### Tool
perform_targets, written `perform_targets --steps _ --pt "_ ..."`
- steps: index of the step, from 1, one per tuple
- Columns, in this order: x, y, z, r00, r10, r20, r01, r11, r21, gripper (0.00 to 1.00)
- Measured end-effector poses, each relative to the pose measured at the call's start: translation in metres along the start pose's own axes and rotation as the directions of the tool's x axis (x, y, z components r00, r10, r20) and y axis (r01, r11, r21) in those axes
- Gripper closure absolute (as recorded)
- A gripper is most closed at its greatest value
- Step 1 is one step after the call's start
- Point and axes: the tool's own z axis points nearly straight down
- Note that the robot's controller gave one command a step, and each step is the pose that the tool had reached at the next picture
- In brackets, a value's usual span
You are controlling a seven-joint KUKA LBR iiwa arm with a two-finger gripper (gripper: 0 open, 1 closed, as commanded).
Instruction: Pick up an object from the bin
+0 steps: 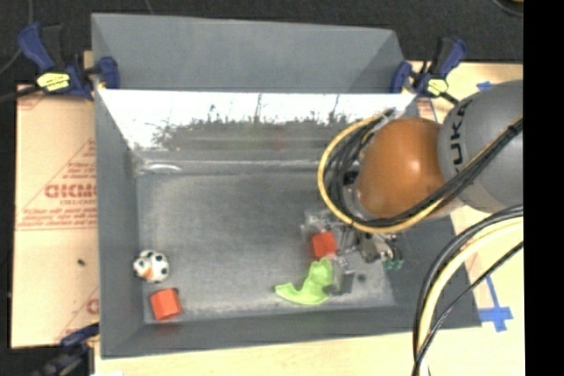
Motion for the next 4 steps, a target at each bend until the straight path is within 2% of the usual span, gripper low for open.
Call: perform_targets --steps 1,4 --pt "0.0176 0.0144 0.0125 0.912 -0.411 -0.001 0.411 0.912 -0.001 1.00" --pt "0.0169 0.0195 0.0124 0.915 -0.403 0.000 0.403 0.915 -0.002 1.00"
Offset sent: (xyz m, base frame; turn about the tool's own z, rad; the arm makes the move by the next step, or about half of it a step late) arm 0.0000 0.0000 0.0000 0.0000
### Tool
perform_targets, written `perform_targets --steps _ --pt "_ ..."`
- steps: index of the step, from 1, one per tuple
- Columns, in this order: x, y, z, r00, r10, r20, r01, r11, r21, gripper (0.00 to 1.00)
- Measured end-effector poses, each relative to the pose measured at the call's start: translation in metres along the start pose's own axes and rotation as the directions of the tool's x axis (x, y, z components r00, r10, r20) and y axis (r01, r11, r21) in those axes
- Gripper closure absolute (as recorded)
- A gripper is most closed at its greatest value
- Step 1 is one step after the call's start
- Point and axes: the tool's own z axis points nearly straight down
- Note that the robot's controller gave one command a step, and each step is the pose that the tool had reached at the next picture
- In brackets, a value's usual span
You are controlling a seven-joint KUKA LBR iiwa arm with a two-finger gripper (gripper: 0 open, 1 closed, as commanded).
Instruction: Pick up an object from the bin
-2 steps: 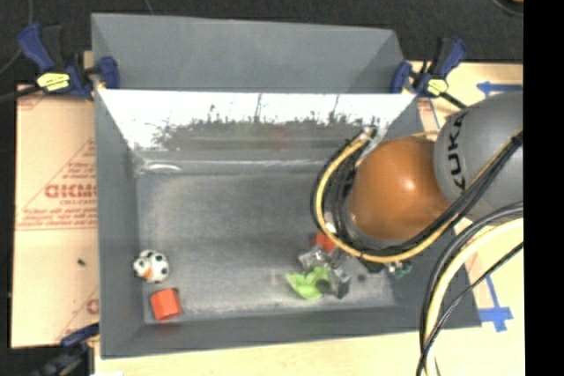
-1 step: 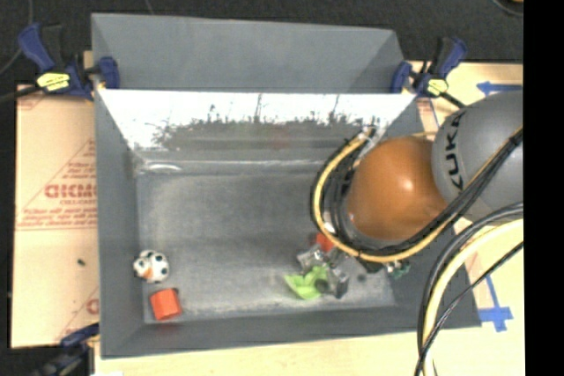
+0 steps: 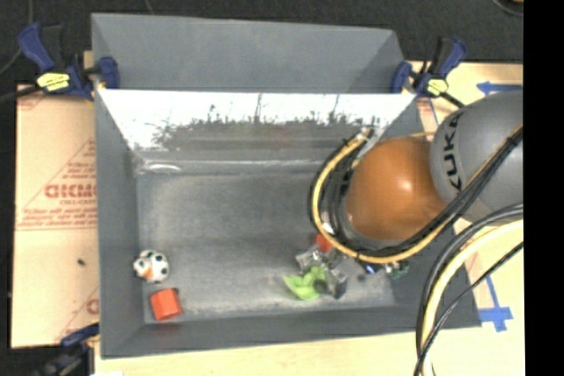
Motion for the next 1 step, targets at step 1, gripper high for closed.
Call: perform_targets --steps 1 --pt "-0.0062 0.0127 -0.0086 1.000 0.022 0.001 -0.022 1.000 0.000 1.00"
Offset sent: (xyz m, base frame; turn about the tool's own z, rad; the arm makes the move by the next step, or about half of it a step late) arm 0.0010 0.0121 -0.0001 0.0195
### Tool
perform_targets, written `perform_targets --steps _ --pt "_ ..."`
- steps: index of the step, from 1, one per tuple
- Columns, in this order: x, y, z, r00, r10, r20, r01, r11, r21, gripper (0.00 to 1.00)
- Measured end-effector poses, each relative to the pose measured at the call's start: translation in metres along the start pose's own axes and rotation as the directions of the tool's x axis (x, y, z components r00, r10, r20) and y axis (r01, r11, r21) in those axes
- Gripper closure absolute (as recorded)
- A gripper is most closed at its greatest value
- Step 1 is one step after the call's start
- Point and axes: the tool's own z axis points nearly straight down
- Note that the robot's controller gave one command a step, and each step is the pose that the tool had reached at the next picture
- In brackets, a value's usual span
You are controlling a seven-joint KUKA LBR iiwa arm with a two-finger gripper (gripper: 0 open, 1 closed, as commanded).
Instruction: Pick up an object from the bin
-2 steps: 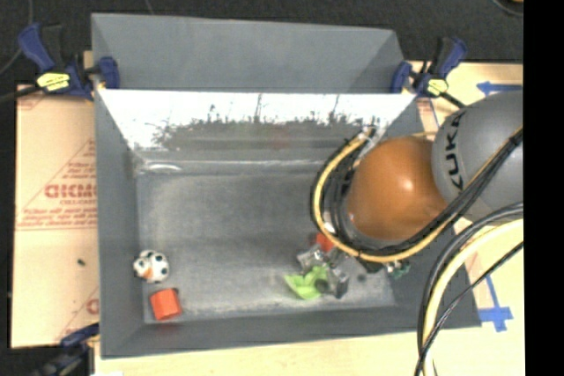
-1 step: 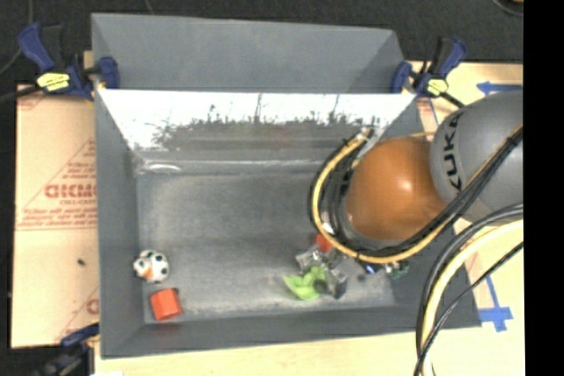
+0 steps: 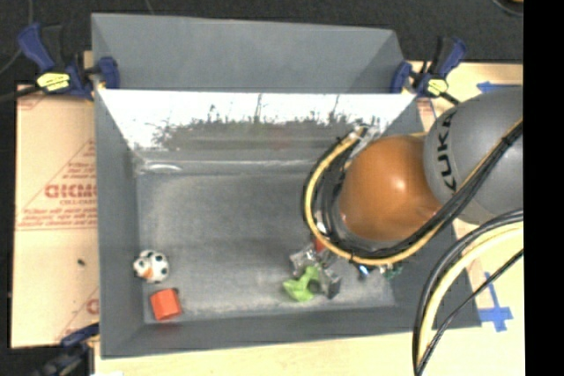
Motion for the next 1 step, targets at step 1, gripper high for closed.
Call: perform_targets --steps 1 --pt "-0.0024 -0.0033 0.0076 1.000 0.000 0.001 0.000 1.000 0.000 1.00"
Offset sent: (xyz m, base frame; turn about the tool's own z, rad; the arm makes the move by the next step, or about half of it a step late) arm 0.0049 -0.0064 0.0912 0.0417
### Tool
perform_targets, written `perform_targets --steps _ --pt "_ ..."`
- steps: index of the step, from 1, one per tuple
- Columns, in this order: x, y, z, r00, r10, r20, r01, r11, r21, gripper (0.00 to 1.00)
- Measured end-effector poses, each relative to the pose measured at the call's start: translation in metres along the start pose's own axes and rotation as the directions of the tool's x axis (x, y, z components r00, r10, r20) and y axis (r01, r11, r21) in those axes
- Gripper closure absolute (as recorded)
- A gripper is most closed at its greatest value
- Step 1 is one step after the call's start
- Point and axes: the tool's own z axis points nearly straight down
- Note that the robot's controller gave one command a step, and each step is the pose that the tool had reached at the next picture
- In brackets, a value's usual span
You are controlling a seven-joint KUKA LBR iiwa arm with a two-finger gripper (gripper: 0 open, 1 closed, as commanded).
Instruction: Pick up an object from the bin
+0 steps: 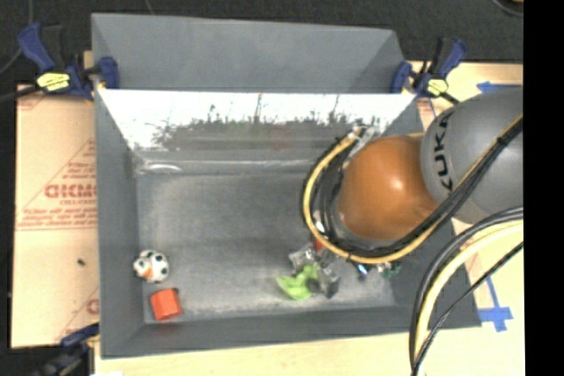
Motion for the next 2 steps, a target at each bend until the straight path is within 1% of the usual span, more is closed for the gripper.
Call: perform_targets --steps 1,2 --pt "0.002 -0.004 -0.074 0.999 0.034 -0.004 -0.034 0.999 -0.002 1.00" --pt "-0.006 -0.003 -0.116 0.999 0.048 0.006 -0.048 0.999 0.004 1.00"
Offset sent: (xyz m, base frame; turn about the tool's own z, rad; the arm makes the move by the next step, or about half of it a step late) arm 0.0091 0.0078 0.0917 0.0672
